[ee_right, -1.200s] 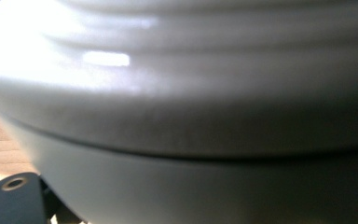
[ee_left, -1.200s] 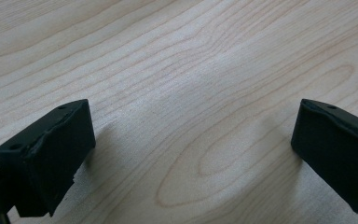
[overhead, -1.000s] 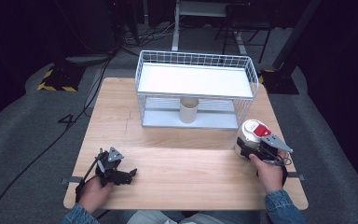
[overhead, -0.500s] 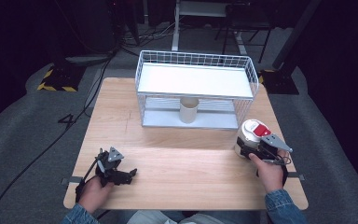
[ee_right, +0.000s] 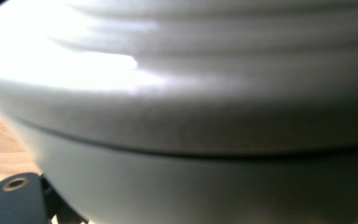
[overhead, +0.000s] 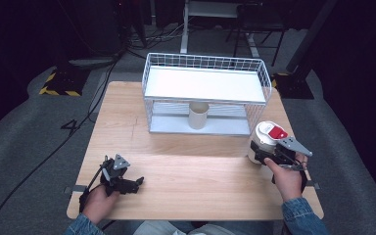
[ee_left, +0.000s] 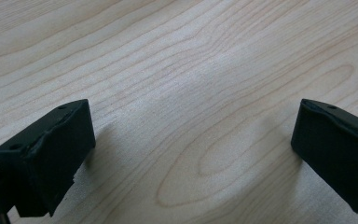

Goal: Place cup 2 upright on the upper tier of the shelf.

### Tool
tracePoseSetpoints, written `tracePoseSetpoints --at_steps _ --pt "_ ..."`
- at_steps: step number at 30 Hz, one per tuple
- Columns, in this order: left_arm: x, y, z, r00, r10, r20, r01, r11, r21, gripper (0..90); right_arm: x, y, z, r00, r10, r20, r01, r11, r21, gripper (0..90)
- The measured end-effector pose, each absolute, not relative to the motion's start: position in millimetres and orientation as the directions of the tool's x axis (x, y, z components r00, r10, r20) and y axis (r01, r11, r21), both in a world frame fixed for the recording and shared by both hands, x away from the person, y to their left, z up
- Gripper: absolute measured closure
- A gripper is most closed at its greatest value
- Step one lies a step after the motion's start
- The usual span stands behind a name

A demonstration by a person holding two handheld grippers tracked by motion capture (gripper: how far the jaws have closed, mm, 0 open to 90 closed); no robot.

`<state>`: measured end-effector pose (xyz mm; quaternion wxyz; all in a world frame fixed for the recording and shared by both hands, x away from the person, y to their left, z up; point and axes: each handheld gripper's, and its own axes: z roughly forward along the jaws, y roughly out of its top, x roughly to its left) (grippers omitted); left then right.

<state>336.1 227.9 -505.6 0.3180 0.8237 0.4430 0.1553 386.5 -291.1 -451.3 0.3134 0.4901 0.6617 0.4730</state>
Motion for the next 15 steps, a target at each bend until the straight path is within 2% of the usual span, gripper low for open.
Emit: tracePoseSetpoints --at_steps 15 --pt "336.1 227.9 -505.6 0.559 0.829 -0.025 0.631 -0.405 0.662 0.0 384.2 -282.7 -413.3 -0.349 0.936 0.034 0.346 0.095 0.933 12.6"
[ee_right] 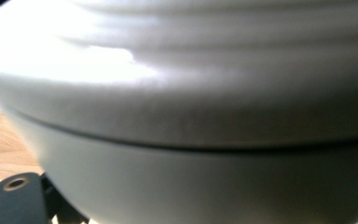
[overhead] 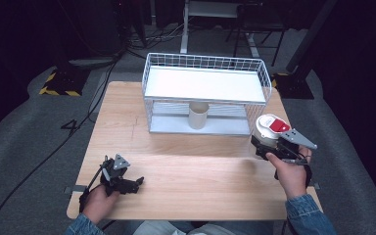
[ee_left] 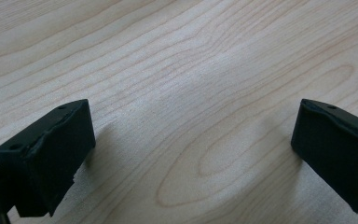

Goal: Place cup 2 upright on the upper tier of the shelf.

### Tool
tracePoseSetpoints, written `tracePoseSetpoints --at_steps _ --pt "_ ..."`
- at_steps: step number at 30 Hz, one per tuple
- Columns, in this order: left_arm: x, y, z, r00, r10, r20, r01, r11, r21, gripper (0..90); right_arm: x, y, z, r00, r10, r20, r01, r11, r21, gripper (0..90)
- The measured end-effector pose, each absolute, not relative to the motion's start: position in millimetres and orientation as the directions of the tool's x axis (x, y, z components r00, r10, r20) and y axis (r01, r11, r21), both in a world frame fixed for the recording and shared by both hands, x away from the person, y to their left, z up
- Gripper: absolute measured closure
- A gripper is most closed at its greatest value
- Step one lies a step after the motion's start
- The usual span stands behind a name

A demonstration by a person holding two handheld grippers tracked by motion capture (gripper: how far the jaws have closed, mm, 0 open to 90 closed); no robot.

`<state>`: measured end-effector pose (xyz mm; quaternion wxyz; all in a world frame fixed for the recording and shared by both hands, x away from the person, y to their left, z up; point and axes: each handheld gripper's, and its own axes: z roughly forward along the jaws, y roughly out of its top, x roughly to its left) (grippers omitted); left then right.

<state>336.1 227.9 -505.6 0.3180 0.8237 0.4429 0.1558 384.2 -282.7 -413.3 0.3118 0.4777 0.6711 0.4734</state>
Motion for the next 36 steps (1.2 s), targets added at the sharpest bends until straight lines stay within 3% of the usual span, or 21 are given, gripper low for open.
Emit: tracePoseSetpoints --at_steps 21,36 --pt "336.1 228.0 -505.7 0.559 0.829 -0.025 0.63 -0.405 0.663 0.1 388.6 -264.4 -349.7 -0.39 0.921 0.007 0.289 0.115 0.951 12.6" --pt "337.4 228.6 -505.6 0.566 0.824 -0.024 0.628 -0.411 0.661 0.1 413.7 -246.0 -308.1 -0.412 0.911 0.013 0.259 0.104 0.96 12.6"
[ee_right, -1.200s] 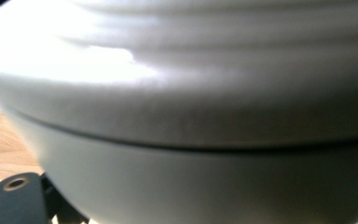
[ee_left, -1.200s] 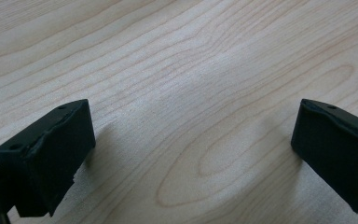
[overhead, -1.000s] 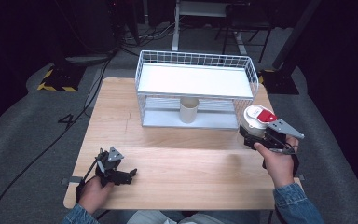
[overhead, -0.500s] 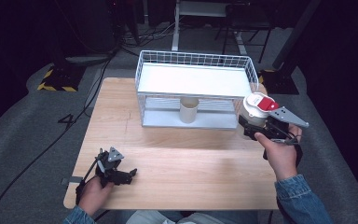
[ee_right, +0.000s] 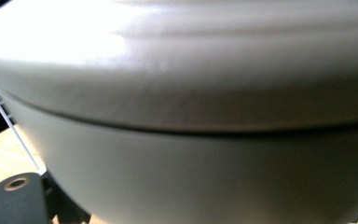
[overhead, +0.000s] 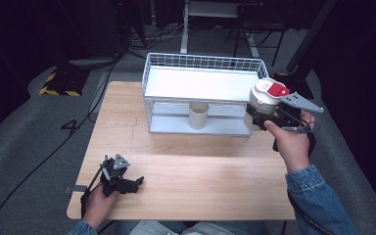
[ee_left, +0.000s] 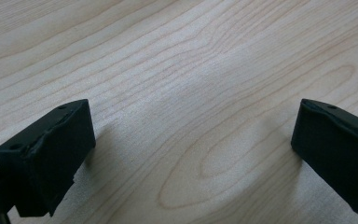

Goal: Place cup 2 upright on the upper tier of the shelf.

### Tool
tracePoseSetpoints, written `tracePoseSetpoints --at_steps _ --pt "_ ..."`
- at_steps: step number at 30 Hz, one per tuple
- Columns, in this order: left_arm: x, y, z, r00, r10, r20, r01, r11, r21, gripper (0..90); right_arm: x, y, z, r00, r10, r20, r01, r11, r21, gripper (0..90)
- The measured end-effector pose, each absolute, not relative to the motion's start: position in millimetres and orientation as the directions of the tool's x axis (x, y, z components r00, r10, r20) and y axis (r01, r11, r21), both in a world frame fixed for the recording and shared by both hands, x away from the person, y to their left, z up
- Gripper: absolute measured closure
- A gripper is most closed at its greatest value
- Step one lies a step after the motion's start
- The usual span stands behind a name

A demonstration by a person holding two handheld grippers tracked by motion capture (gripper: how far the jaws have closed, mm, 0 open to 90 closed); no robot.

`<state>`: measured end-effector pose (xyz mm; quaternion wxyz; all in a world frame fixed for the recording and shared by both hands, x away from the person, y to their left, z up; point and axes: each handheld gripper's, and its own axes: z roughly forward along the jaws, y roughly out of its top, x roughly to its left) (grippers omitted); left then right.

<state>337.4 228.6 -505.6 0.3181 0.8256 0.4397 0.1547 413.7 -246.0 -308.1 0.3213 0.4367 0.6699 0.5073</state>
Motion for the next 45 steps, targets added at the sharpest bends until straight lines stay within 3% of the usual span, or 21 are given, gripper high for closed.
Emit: tracePoseSetpoints --at_steps 15,23,45 --pt "337.5 228.9 -505.6 0.563 0.826 -0.022 0.628 -0.411 0.661 0.0 437.0 -213.4 -279.8 -0.459 0.889 0.013 0.222 0.101 0.97 12.6" --pt "337.2 230.4 -505.6 0.555 0.831 -0.022 0.632 -0.404 0.661 0.0 466.5 -192.9 -268.3 -0.481 0.876 0.021 0.222 0.099 0.97 12.6" --pt "337.5 230.8 -505.8 0.541 0.841 -0.022 0.637 -0.393 0.663 0.0 527.1 -148.8 -265.5 -0.51 0.86 0.027 0.19 0.082 0.978 12.6"
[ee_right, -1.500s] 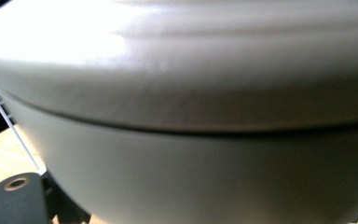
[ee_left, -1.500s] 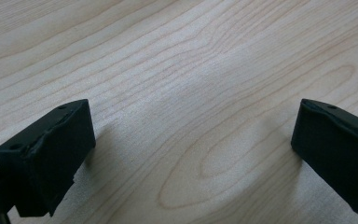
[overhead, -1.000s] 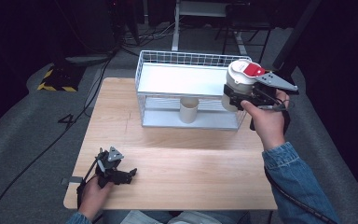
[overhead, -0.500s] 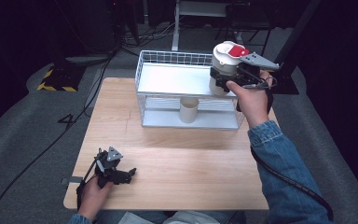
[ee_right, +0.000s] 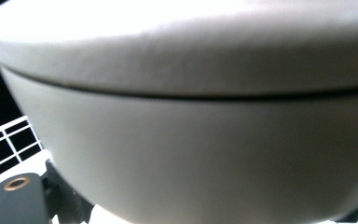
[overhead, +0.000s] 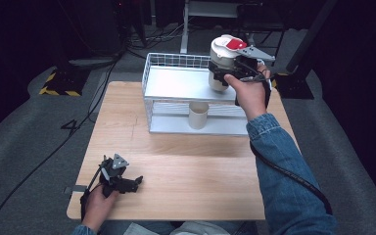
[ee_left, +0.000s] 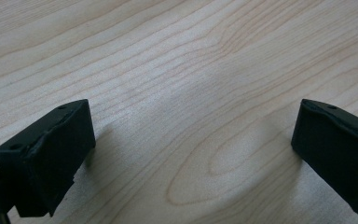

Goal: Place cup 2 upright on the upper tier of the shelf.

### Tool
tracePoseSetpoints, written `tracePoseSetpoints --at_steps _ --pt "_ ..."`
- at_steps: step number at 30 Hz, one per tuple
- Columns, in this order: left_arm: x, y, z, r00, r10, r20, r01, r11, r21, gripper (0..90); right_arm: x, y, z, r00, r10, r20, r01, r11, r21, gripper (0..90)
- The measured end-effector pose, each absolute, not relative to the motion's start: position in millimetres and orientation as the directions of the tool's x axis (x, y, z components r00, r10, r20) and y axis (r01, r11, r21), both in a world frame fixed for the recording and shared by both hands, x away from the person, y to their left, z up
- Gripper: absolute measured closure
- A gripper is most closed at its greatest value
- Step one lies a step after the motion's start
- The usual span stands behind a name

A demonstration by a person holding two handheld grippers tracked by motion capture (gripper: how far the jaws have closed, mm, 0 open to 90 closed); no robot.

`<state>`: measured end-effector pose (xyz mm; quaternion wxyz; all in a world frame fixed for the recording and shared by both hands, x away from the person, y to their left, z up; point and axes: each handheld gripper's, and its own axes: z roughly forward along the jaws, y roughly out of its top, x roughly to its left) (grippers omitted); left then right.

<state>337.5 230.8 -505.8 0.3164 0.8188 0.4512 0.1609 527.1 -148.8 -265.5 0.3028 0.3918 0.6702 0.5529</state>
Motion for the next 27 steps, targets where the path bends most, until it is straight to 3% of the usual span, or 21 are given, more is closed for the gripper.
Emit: tracePoseSetpoints --at_steps 27 --pt "337.4 230.7 -505.9 0.538 0.843 -0.023 0.639 -0.389 0.664 0.0 548.9 -109.0 -286.5 -0.527 0.848 0.052 0.224 0.08 0.971 12.5"
